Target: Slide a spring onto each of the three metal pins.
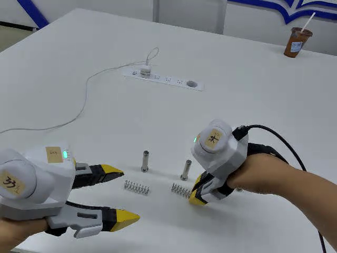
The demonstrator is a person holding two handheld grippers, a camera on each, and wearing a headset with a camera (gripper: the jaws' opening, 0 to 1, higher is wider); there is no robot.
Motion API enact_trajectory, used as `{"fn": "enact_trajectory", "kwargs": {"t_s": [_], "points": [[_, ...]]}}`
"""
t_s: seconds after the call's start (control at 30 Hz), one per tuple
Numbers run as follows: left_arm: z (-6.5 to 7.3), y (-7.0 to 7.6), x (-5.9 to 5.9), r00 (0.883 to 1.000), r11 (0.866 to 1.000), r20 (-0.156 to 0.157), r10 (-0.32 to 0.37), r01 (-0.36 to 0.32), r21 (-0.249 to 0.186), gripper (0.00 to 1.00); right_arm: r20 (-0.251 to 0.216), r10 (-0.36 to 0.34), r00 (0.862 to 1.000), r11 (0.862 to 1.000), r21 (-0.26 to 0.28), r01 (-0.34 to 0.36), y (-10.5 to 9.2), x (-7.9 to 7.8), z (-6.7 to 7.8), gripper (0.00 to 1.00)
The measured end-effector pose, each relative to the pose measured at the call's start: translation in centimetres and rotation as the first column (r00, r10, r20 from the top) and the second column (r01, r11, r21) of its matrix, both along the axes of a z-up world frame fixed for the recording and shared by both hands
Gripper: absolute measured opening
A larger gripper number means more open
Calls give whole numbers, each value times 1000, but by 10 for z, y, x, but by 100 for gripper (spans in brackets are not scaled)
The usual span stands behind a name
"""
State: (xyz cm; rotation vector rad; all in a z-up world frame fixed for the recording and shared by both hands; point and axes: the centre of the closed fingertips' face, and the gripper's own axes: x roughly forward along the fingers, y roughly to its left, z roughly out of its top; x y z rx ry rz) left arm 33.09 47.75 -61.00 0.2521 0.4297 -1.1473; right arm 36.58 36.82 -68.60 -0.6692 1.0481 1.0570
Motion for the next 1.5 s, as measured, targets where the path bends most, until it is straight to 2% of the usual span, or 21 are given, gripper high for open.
{"fn": "enact_trajectory", "kwargs": {"t_s": [0.23,0.9,1.5], "points": [[0,1,-1,1000,1000,0,1,-1,2,55,11,3,1000,1000,-2,-3,0,0,2,12],[1,-4,-2,1000,1000,3,-10,10,-5,54,76,55,996,998,-32,-52,-3,1,30,12],[1,-4,-1,1000,1000,5,-13,13,-15,54,71,73,995,996,-56,-69,-5,1,41,12]]}}
